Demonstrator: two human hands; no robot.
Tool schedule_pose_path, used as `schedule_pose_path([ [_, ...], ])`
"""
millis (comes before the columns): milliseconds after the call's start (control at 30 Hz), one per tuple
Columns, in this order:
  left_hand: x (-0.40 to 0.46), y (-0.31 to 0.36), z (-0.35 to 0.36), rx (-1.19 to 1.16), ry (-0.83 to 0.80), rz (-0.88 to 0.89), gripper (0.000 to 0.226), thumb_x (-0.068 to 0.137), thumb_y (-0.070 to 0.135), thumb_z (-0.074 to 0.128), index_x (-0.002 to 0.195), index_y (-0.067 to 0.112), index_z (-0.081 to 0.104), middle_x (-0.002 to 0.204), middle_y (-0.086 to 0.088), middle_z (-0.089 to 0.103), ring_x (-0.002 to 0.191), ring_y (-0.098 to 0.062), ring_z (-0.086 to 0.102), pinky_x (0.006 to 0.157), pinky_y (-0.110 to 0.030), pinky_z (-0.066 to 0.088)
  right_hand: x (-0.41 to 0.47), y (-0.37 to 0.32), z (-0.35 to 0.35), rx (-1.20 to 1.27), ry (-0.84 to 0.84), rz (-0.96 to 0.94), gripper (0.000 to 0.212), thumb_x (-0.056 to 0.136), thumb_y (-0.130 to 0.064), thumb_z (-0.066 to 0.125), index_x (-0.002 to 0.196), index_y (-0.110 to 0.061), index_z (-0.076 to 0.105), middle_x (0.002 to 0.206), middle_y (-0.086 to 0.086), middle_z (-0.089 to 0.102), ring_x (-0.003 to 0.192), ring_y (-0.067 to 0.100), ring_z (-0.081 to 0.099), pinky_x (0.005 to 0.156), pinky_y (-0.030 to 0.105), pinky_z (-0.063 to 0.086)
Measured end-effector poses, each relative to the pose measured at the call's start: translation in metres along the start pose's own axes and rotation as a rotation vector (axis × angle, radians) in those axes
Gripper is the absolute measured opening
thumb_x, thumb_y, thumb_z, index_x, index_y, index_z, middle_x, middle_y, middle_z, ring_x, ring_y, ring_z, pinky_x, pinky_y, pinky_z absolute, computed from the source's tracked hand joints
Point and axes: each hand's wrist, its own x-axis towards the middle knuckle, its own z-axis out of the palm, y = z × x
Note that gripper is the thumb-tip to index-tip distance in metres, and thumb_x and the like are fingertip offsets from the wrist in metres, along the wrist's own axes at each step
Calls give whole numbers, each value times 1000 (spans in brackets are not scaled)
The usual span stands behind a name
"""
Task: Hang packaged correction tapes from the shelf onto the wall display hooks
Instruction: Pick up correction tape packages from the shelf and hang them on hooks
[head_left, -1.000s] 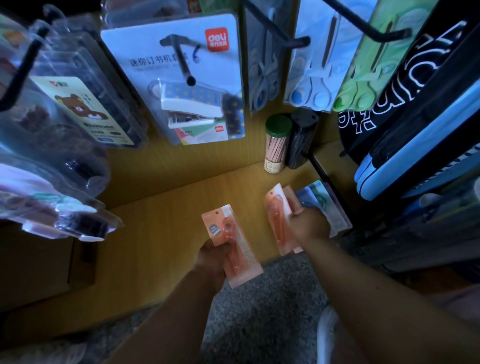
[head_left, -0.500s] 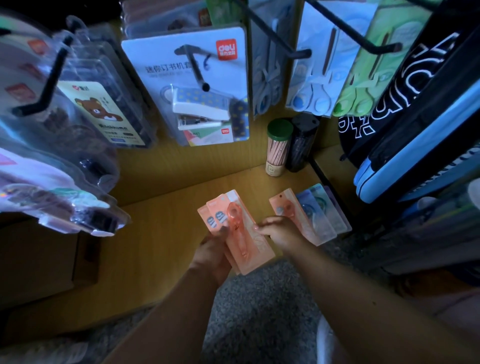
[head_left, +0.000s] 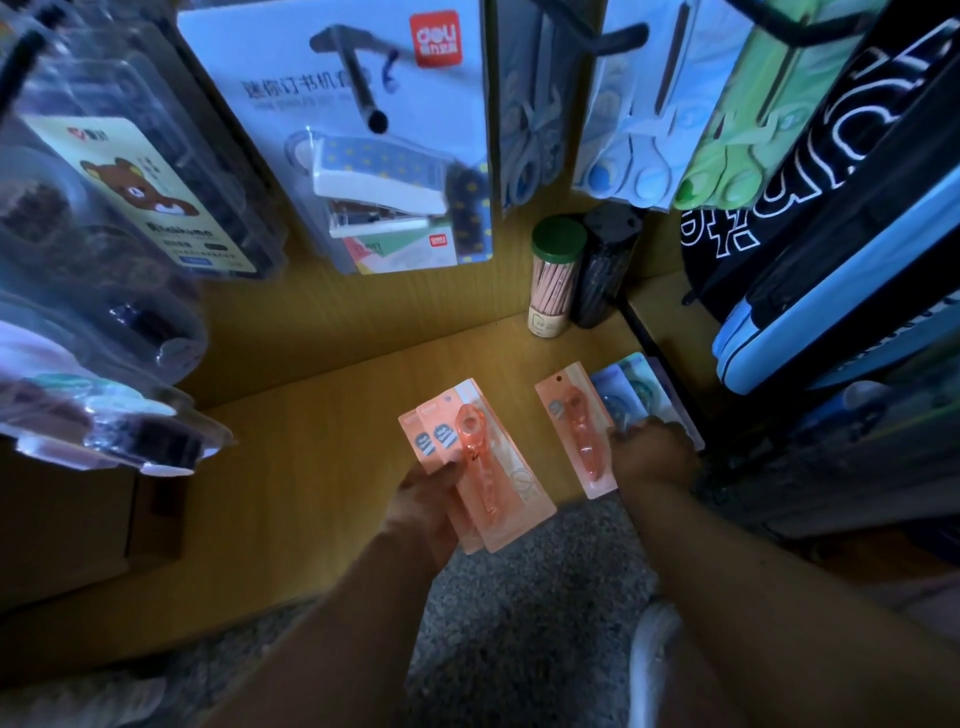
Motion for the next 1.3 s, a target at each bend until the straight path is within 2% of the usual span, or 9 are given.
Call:
schedule_pose_path([
  [167, 2, -4, -2, 1, 7, -16, 34, 94, 4, 55, 128, 2, 59, 123, -24, 65, 107, -41, 64, 95, -66, 45, 3, -2, 1, -111, -41, 2, 45, 88, -46, 57, 106, -5, 64, 114, 18, 58, 109, 34, 55, 88, 40, 44],
  [300, 3, -4, -1, 16, 4, -17, 29, 96, 4, 52, 122, 4, 62, 115, -22, 68, 99, -38, 66, 95, -63, 46, 4, -1, 2, -154, -29, -5, 46, 88, -47, 56, 105, -5, 65, 115, 19, 58, 109, 35, 54, 91, 41, 42],
  [467, 4, -5, -1, 34, -2, -28, 28, 96, 5, 52, 121, 5, 63, 117, -21, 68, 100, -38, 66, 94, -63, 47, -4, 2, 5, -179, -8, -9, 47, 91, -47, 51, 104, -4, 64, 114, 19, 58, 107, 34, 54, 92, 40, 40],
  [600, 4, -7, -1, 32, 0, -30, 29, 96, 5, 52, 123, 5, 62, 115, -20, 69, 95, -36, 68, 93, -61, 48, -9, 7, 5, -187, -8, -14, 50, 92, -50, 49, 107, -4, 65, 114, 19, 58, 106, 34, 55, 91, 38, 41],
  [733, 5, -10, -3, 20, -1, -29, 32, 95, 5, 53, 126, 4, 61, 121, -23, 66, 98, -37, 66, 94, -63, 47, -12, 10, 6, -210, -50, 16, 54, 92, -54, 47, 111, -6, 64, 115, 17, 57, 107, 33, 56, 91, 39, 42],
  [867, 2, -10, -2, 26, -6, -26, 30, 95, 4, 53, 123, 2, 62, 119, -24, 66, 94, -37, 67, 90, -60, 50, -13, 11, 8, -232, -99, 44, 48, 92, -50, 50, 112, -8, 63, 115, 15, 59, 109, 31, 57, 88, 39, 46],
  [1033, 1, -10, -3, 51, 35, -19, 31, 94, 5, 55, 125, 3, 61, 118, -23, 67, 91, -36, 67, 85, -58, 53, -9, 9, 6, 10, -175, 71, 44, 90, -46, 54, 104, -7, 68, 108, 16, 66, 100, 34, 62, 81, 37, 49],
  [1200, -13, -7, -4, 50, 46, 14, 30, 95, 4, 54, 124, 2, 61, 120, -25, 65, 99, -40, 65, 90, -62, 49, -10, 6, -6, 321, -278, 51, 31, 93, -27, 56, 100, 0, 69, 103, 19, 69, 102, 35, 63, 84, 32, 49],
  [1300, -24, -4, -4, 69, 67, 40, 24, 95, 4, 54, 117, 3, 64, 111, -23, 68, 93, -37, 66, 90, -60, 50, -18, 4, -19, 431, -290, 40, 27, 92, -20, 58, 99, 4, 68, 104, 23, 68, 102, 36, 62, 84, 34, 46],
])
